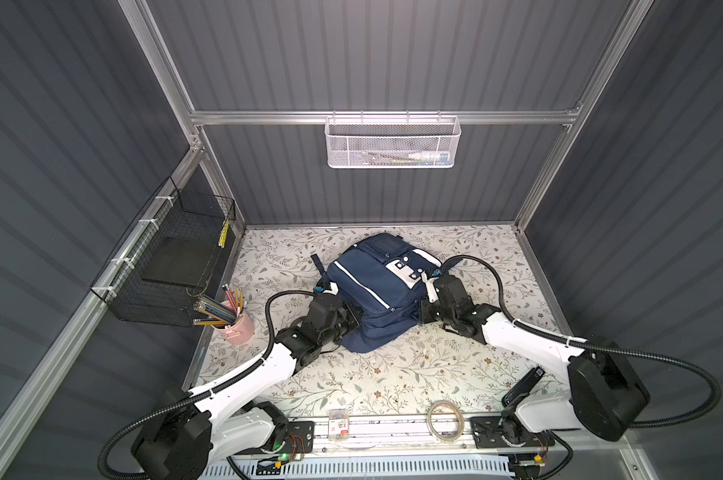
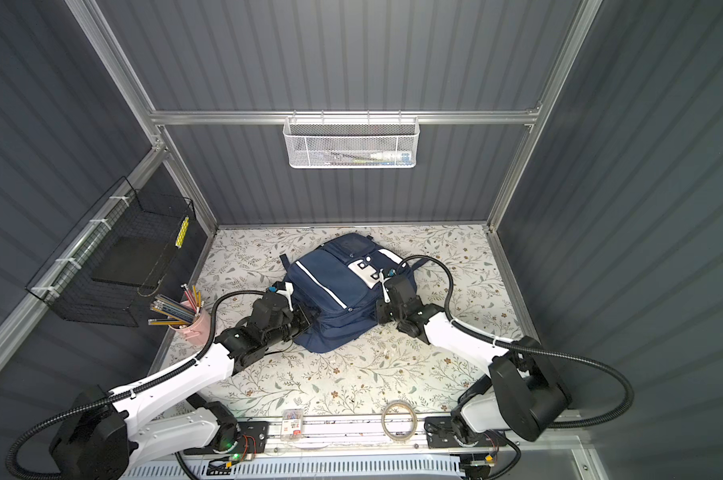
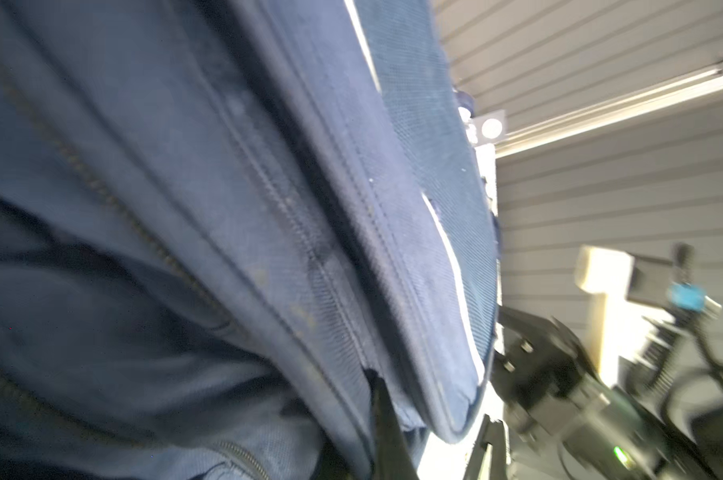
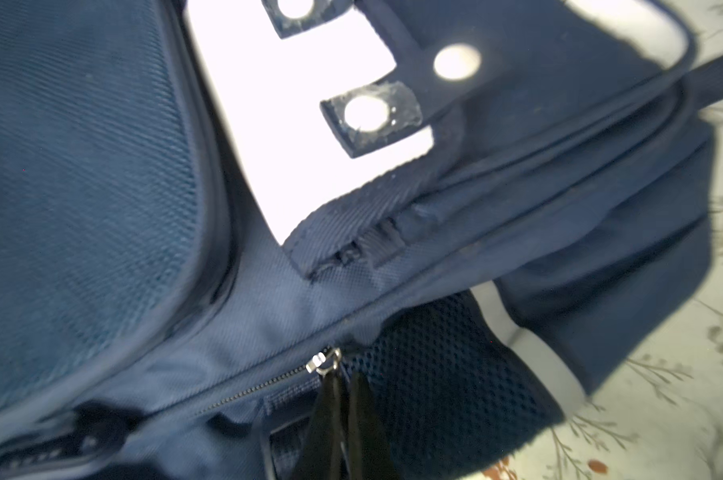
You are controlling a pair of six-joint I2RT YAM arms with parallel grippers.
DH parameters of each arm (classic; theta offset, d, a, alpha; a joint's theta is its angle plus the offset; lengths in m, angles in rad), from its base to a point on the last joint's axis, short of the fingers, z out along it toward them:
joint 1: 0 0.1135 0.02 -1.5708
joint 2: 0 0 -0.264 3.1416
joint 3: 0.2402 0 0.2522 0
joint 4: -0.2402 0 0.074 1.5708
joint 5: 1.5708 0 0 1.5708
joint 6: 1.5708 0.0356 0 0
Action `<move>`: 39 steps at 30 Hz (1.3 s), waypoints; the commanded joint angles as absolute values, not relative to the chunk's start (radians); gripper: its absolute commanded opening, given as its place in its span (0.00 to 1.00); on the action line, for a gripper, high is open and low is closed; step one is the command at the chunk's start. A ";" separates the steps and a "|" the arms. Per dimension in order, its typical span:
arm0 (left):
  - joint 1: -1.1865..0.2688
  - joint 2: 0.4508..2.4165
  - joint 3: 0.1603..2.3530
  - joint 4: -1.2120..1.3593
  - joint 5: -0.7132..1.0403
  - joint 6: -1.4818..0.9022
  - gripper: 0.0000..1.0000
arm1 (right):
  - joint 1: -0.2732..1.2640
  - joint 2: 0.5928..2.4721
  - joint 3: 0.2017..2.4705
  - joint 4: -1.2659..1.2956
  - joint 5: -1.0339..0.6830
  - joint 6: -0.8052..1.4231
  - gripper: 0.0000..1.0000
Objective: Pack the student bag
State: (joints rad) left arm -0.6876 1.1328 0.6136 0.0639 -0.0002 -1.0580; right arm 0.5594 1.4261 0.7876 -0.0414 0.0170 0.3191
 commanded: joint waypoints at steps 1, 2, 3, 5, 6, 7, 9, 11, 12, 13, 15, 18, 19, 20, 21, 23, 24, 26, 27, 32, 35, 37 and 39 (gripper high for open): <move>-0.680 1.134 0.567 0.114 0.027 -1.083 0.00 | 0.454 1.494 0.829 -0.071 0.194 0.305 0.00; -0.687 1.146 0.559 0.144 0.033 -1.102 0.00 | 0.454 1.509 0.846 -0.068 0.180 0.306 0.00; -0.699 1.167 0.550 0.184 0.042 -1.118 0.00 | 0.453 1.527 0.865 -0.066 0.160 0.309 0.00; -0.750 1.213 0.549 0.249 0.027 -1.147 0.00 | 0.454 1.561 0.893 -0.038 0.110 0.308 0.00; -0.792 1.245 0.558 0.279 0.008 -1.157 0.00 | 0.454 1.582 0.910 -0.026 0.088 0.310 0.00; -0.837 1.284 0.572 0.307 -0.006 -1.164 0.00 | 0.453 1.610 0.939 -0.027 0.079 0.311 0.00; -0.900 1.367 0.603 0.371 -0.007 -1.179 0.00 | 0.454 1.669 1.008 -0.065 0.083 0.306 0.00; -0.927 1.442 0.636 0.429 0.007 -1.189 0.00 | 0.451 1.716 1.058 -0.097 0.086 0.297 0.00; -0.935 1.474 0.650 0.457 0.009 -1.192 0.00 | 0.451 1.726 1.066 -0.095 0.084 0.296 0.00; -0.942 1.502 0.666 0.476 0.011 -1.190 0.00 | 0.449 1.734 1.067 -0.086 0.078 0.298 0.00; -0.963 1.542 0.706 0.492 0.013 -1.187 0.00 | 0.449 1.745 1.080 -0.086 0.068 0.299 0.00; -1.013 1.610 0.791 0.486 0.025 -1.165 0.13 | 0.449 1.770 1.115 -0.107 0.062 0.288 0.00; -1.021 1.633 0.812 0.493 0.041 -1.163 0.16 | 0.449 1.780 1.124 -0.116 0.063 0.282 0.00; -1.023 1.650 0.817 0.520 0.052 -1.171 0.18 | 0.449 1.784 1.129 -0.124 0.068 0.279 0.00; -1.023 1.658 0.808 0.558 0.053 -1.179 0.21 | 0.449 1.781 1.126 -0.130 0.076 0.278 0.00; -1.022 1.640 0.789 0.564 0.030 -1.176 0.34 | 0.447 1.756 1.105 -0.136 0.080 0.284 0.13; -1.021 1.616 0.784 0.535 0.011 -1.157 0.45 | 0.446 1.733 1.088 -0.138 0.086 0.292 0.25; -1.022 1.558 0.786 0.447 -0.026 -1.097 0.67 | 0.446 1.678 1.044 -0.133 0.099 0.297 0.49; -1.022 1.523 0.790 0.400 -0.040 -1.072 0.75 | 0.446 1.648 1.027 -0.141 0.112 0.299 0.55; -1.017 1.329 0.810 0.161 -0.158 -0.825 1.00 | 0.436 1.448 0.925 -0.146 0.225 0.293 0.67; -1.013 1.247 0.871 -0.065 -0.346 -0.554 1.00 | 0.400 1.298 0.818 -0.073 0.298 0.261 0.81; -0.990 1.239 0.896 -0.179 -0.486 -0.399 1.00 | 0.352 1.216 0.723 0.031 0.333 0.235 0.93; -0.881 1.253 0.905 -0.238 -0.500 -0.290 1.00 | 0.265 1.159 0.627 0.140 0.331 0.232 0.98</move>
State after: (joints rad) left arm -0.9813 1.2327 0.8921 -0.0029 -0.3279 -0.5816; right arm 0.3492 1.1965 0.7258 0.0032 0.2619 0.2546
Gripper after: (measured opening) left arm 0.999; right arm 0.979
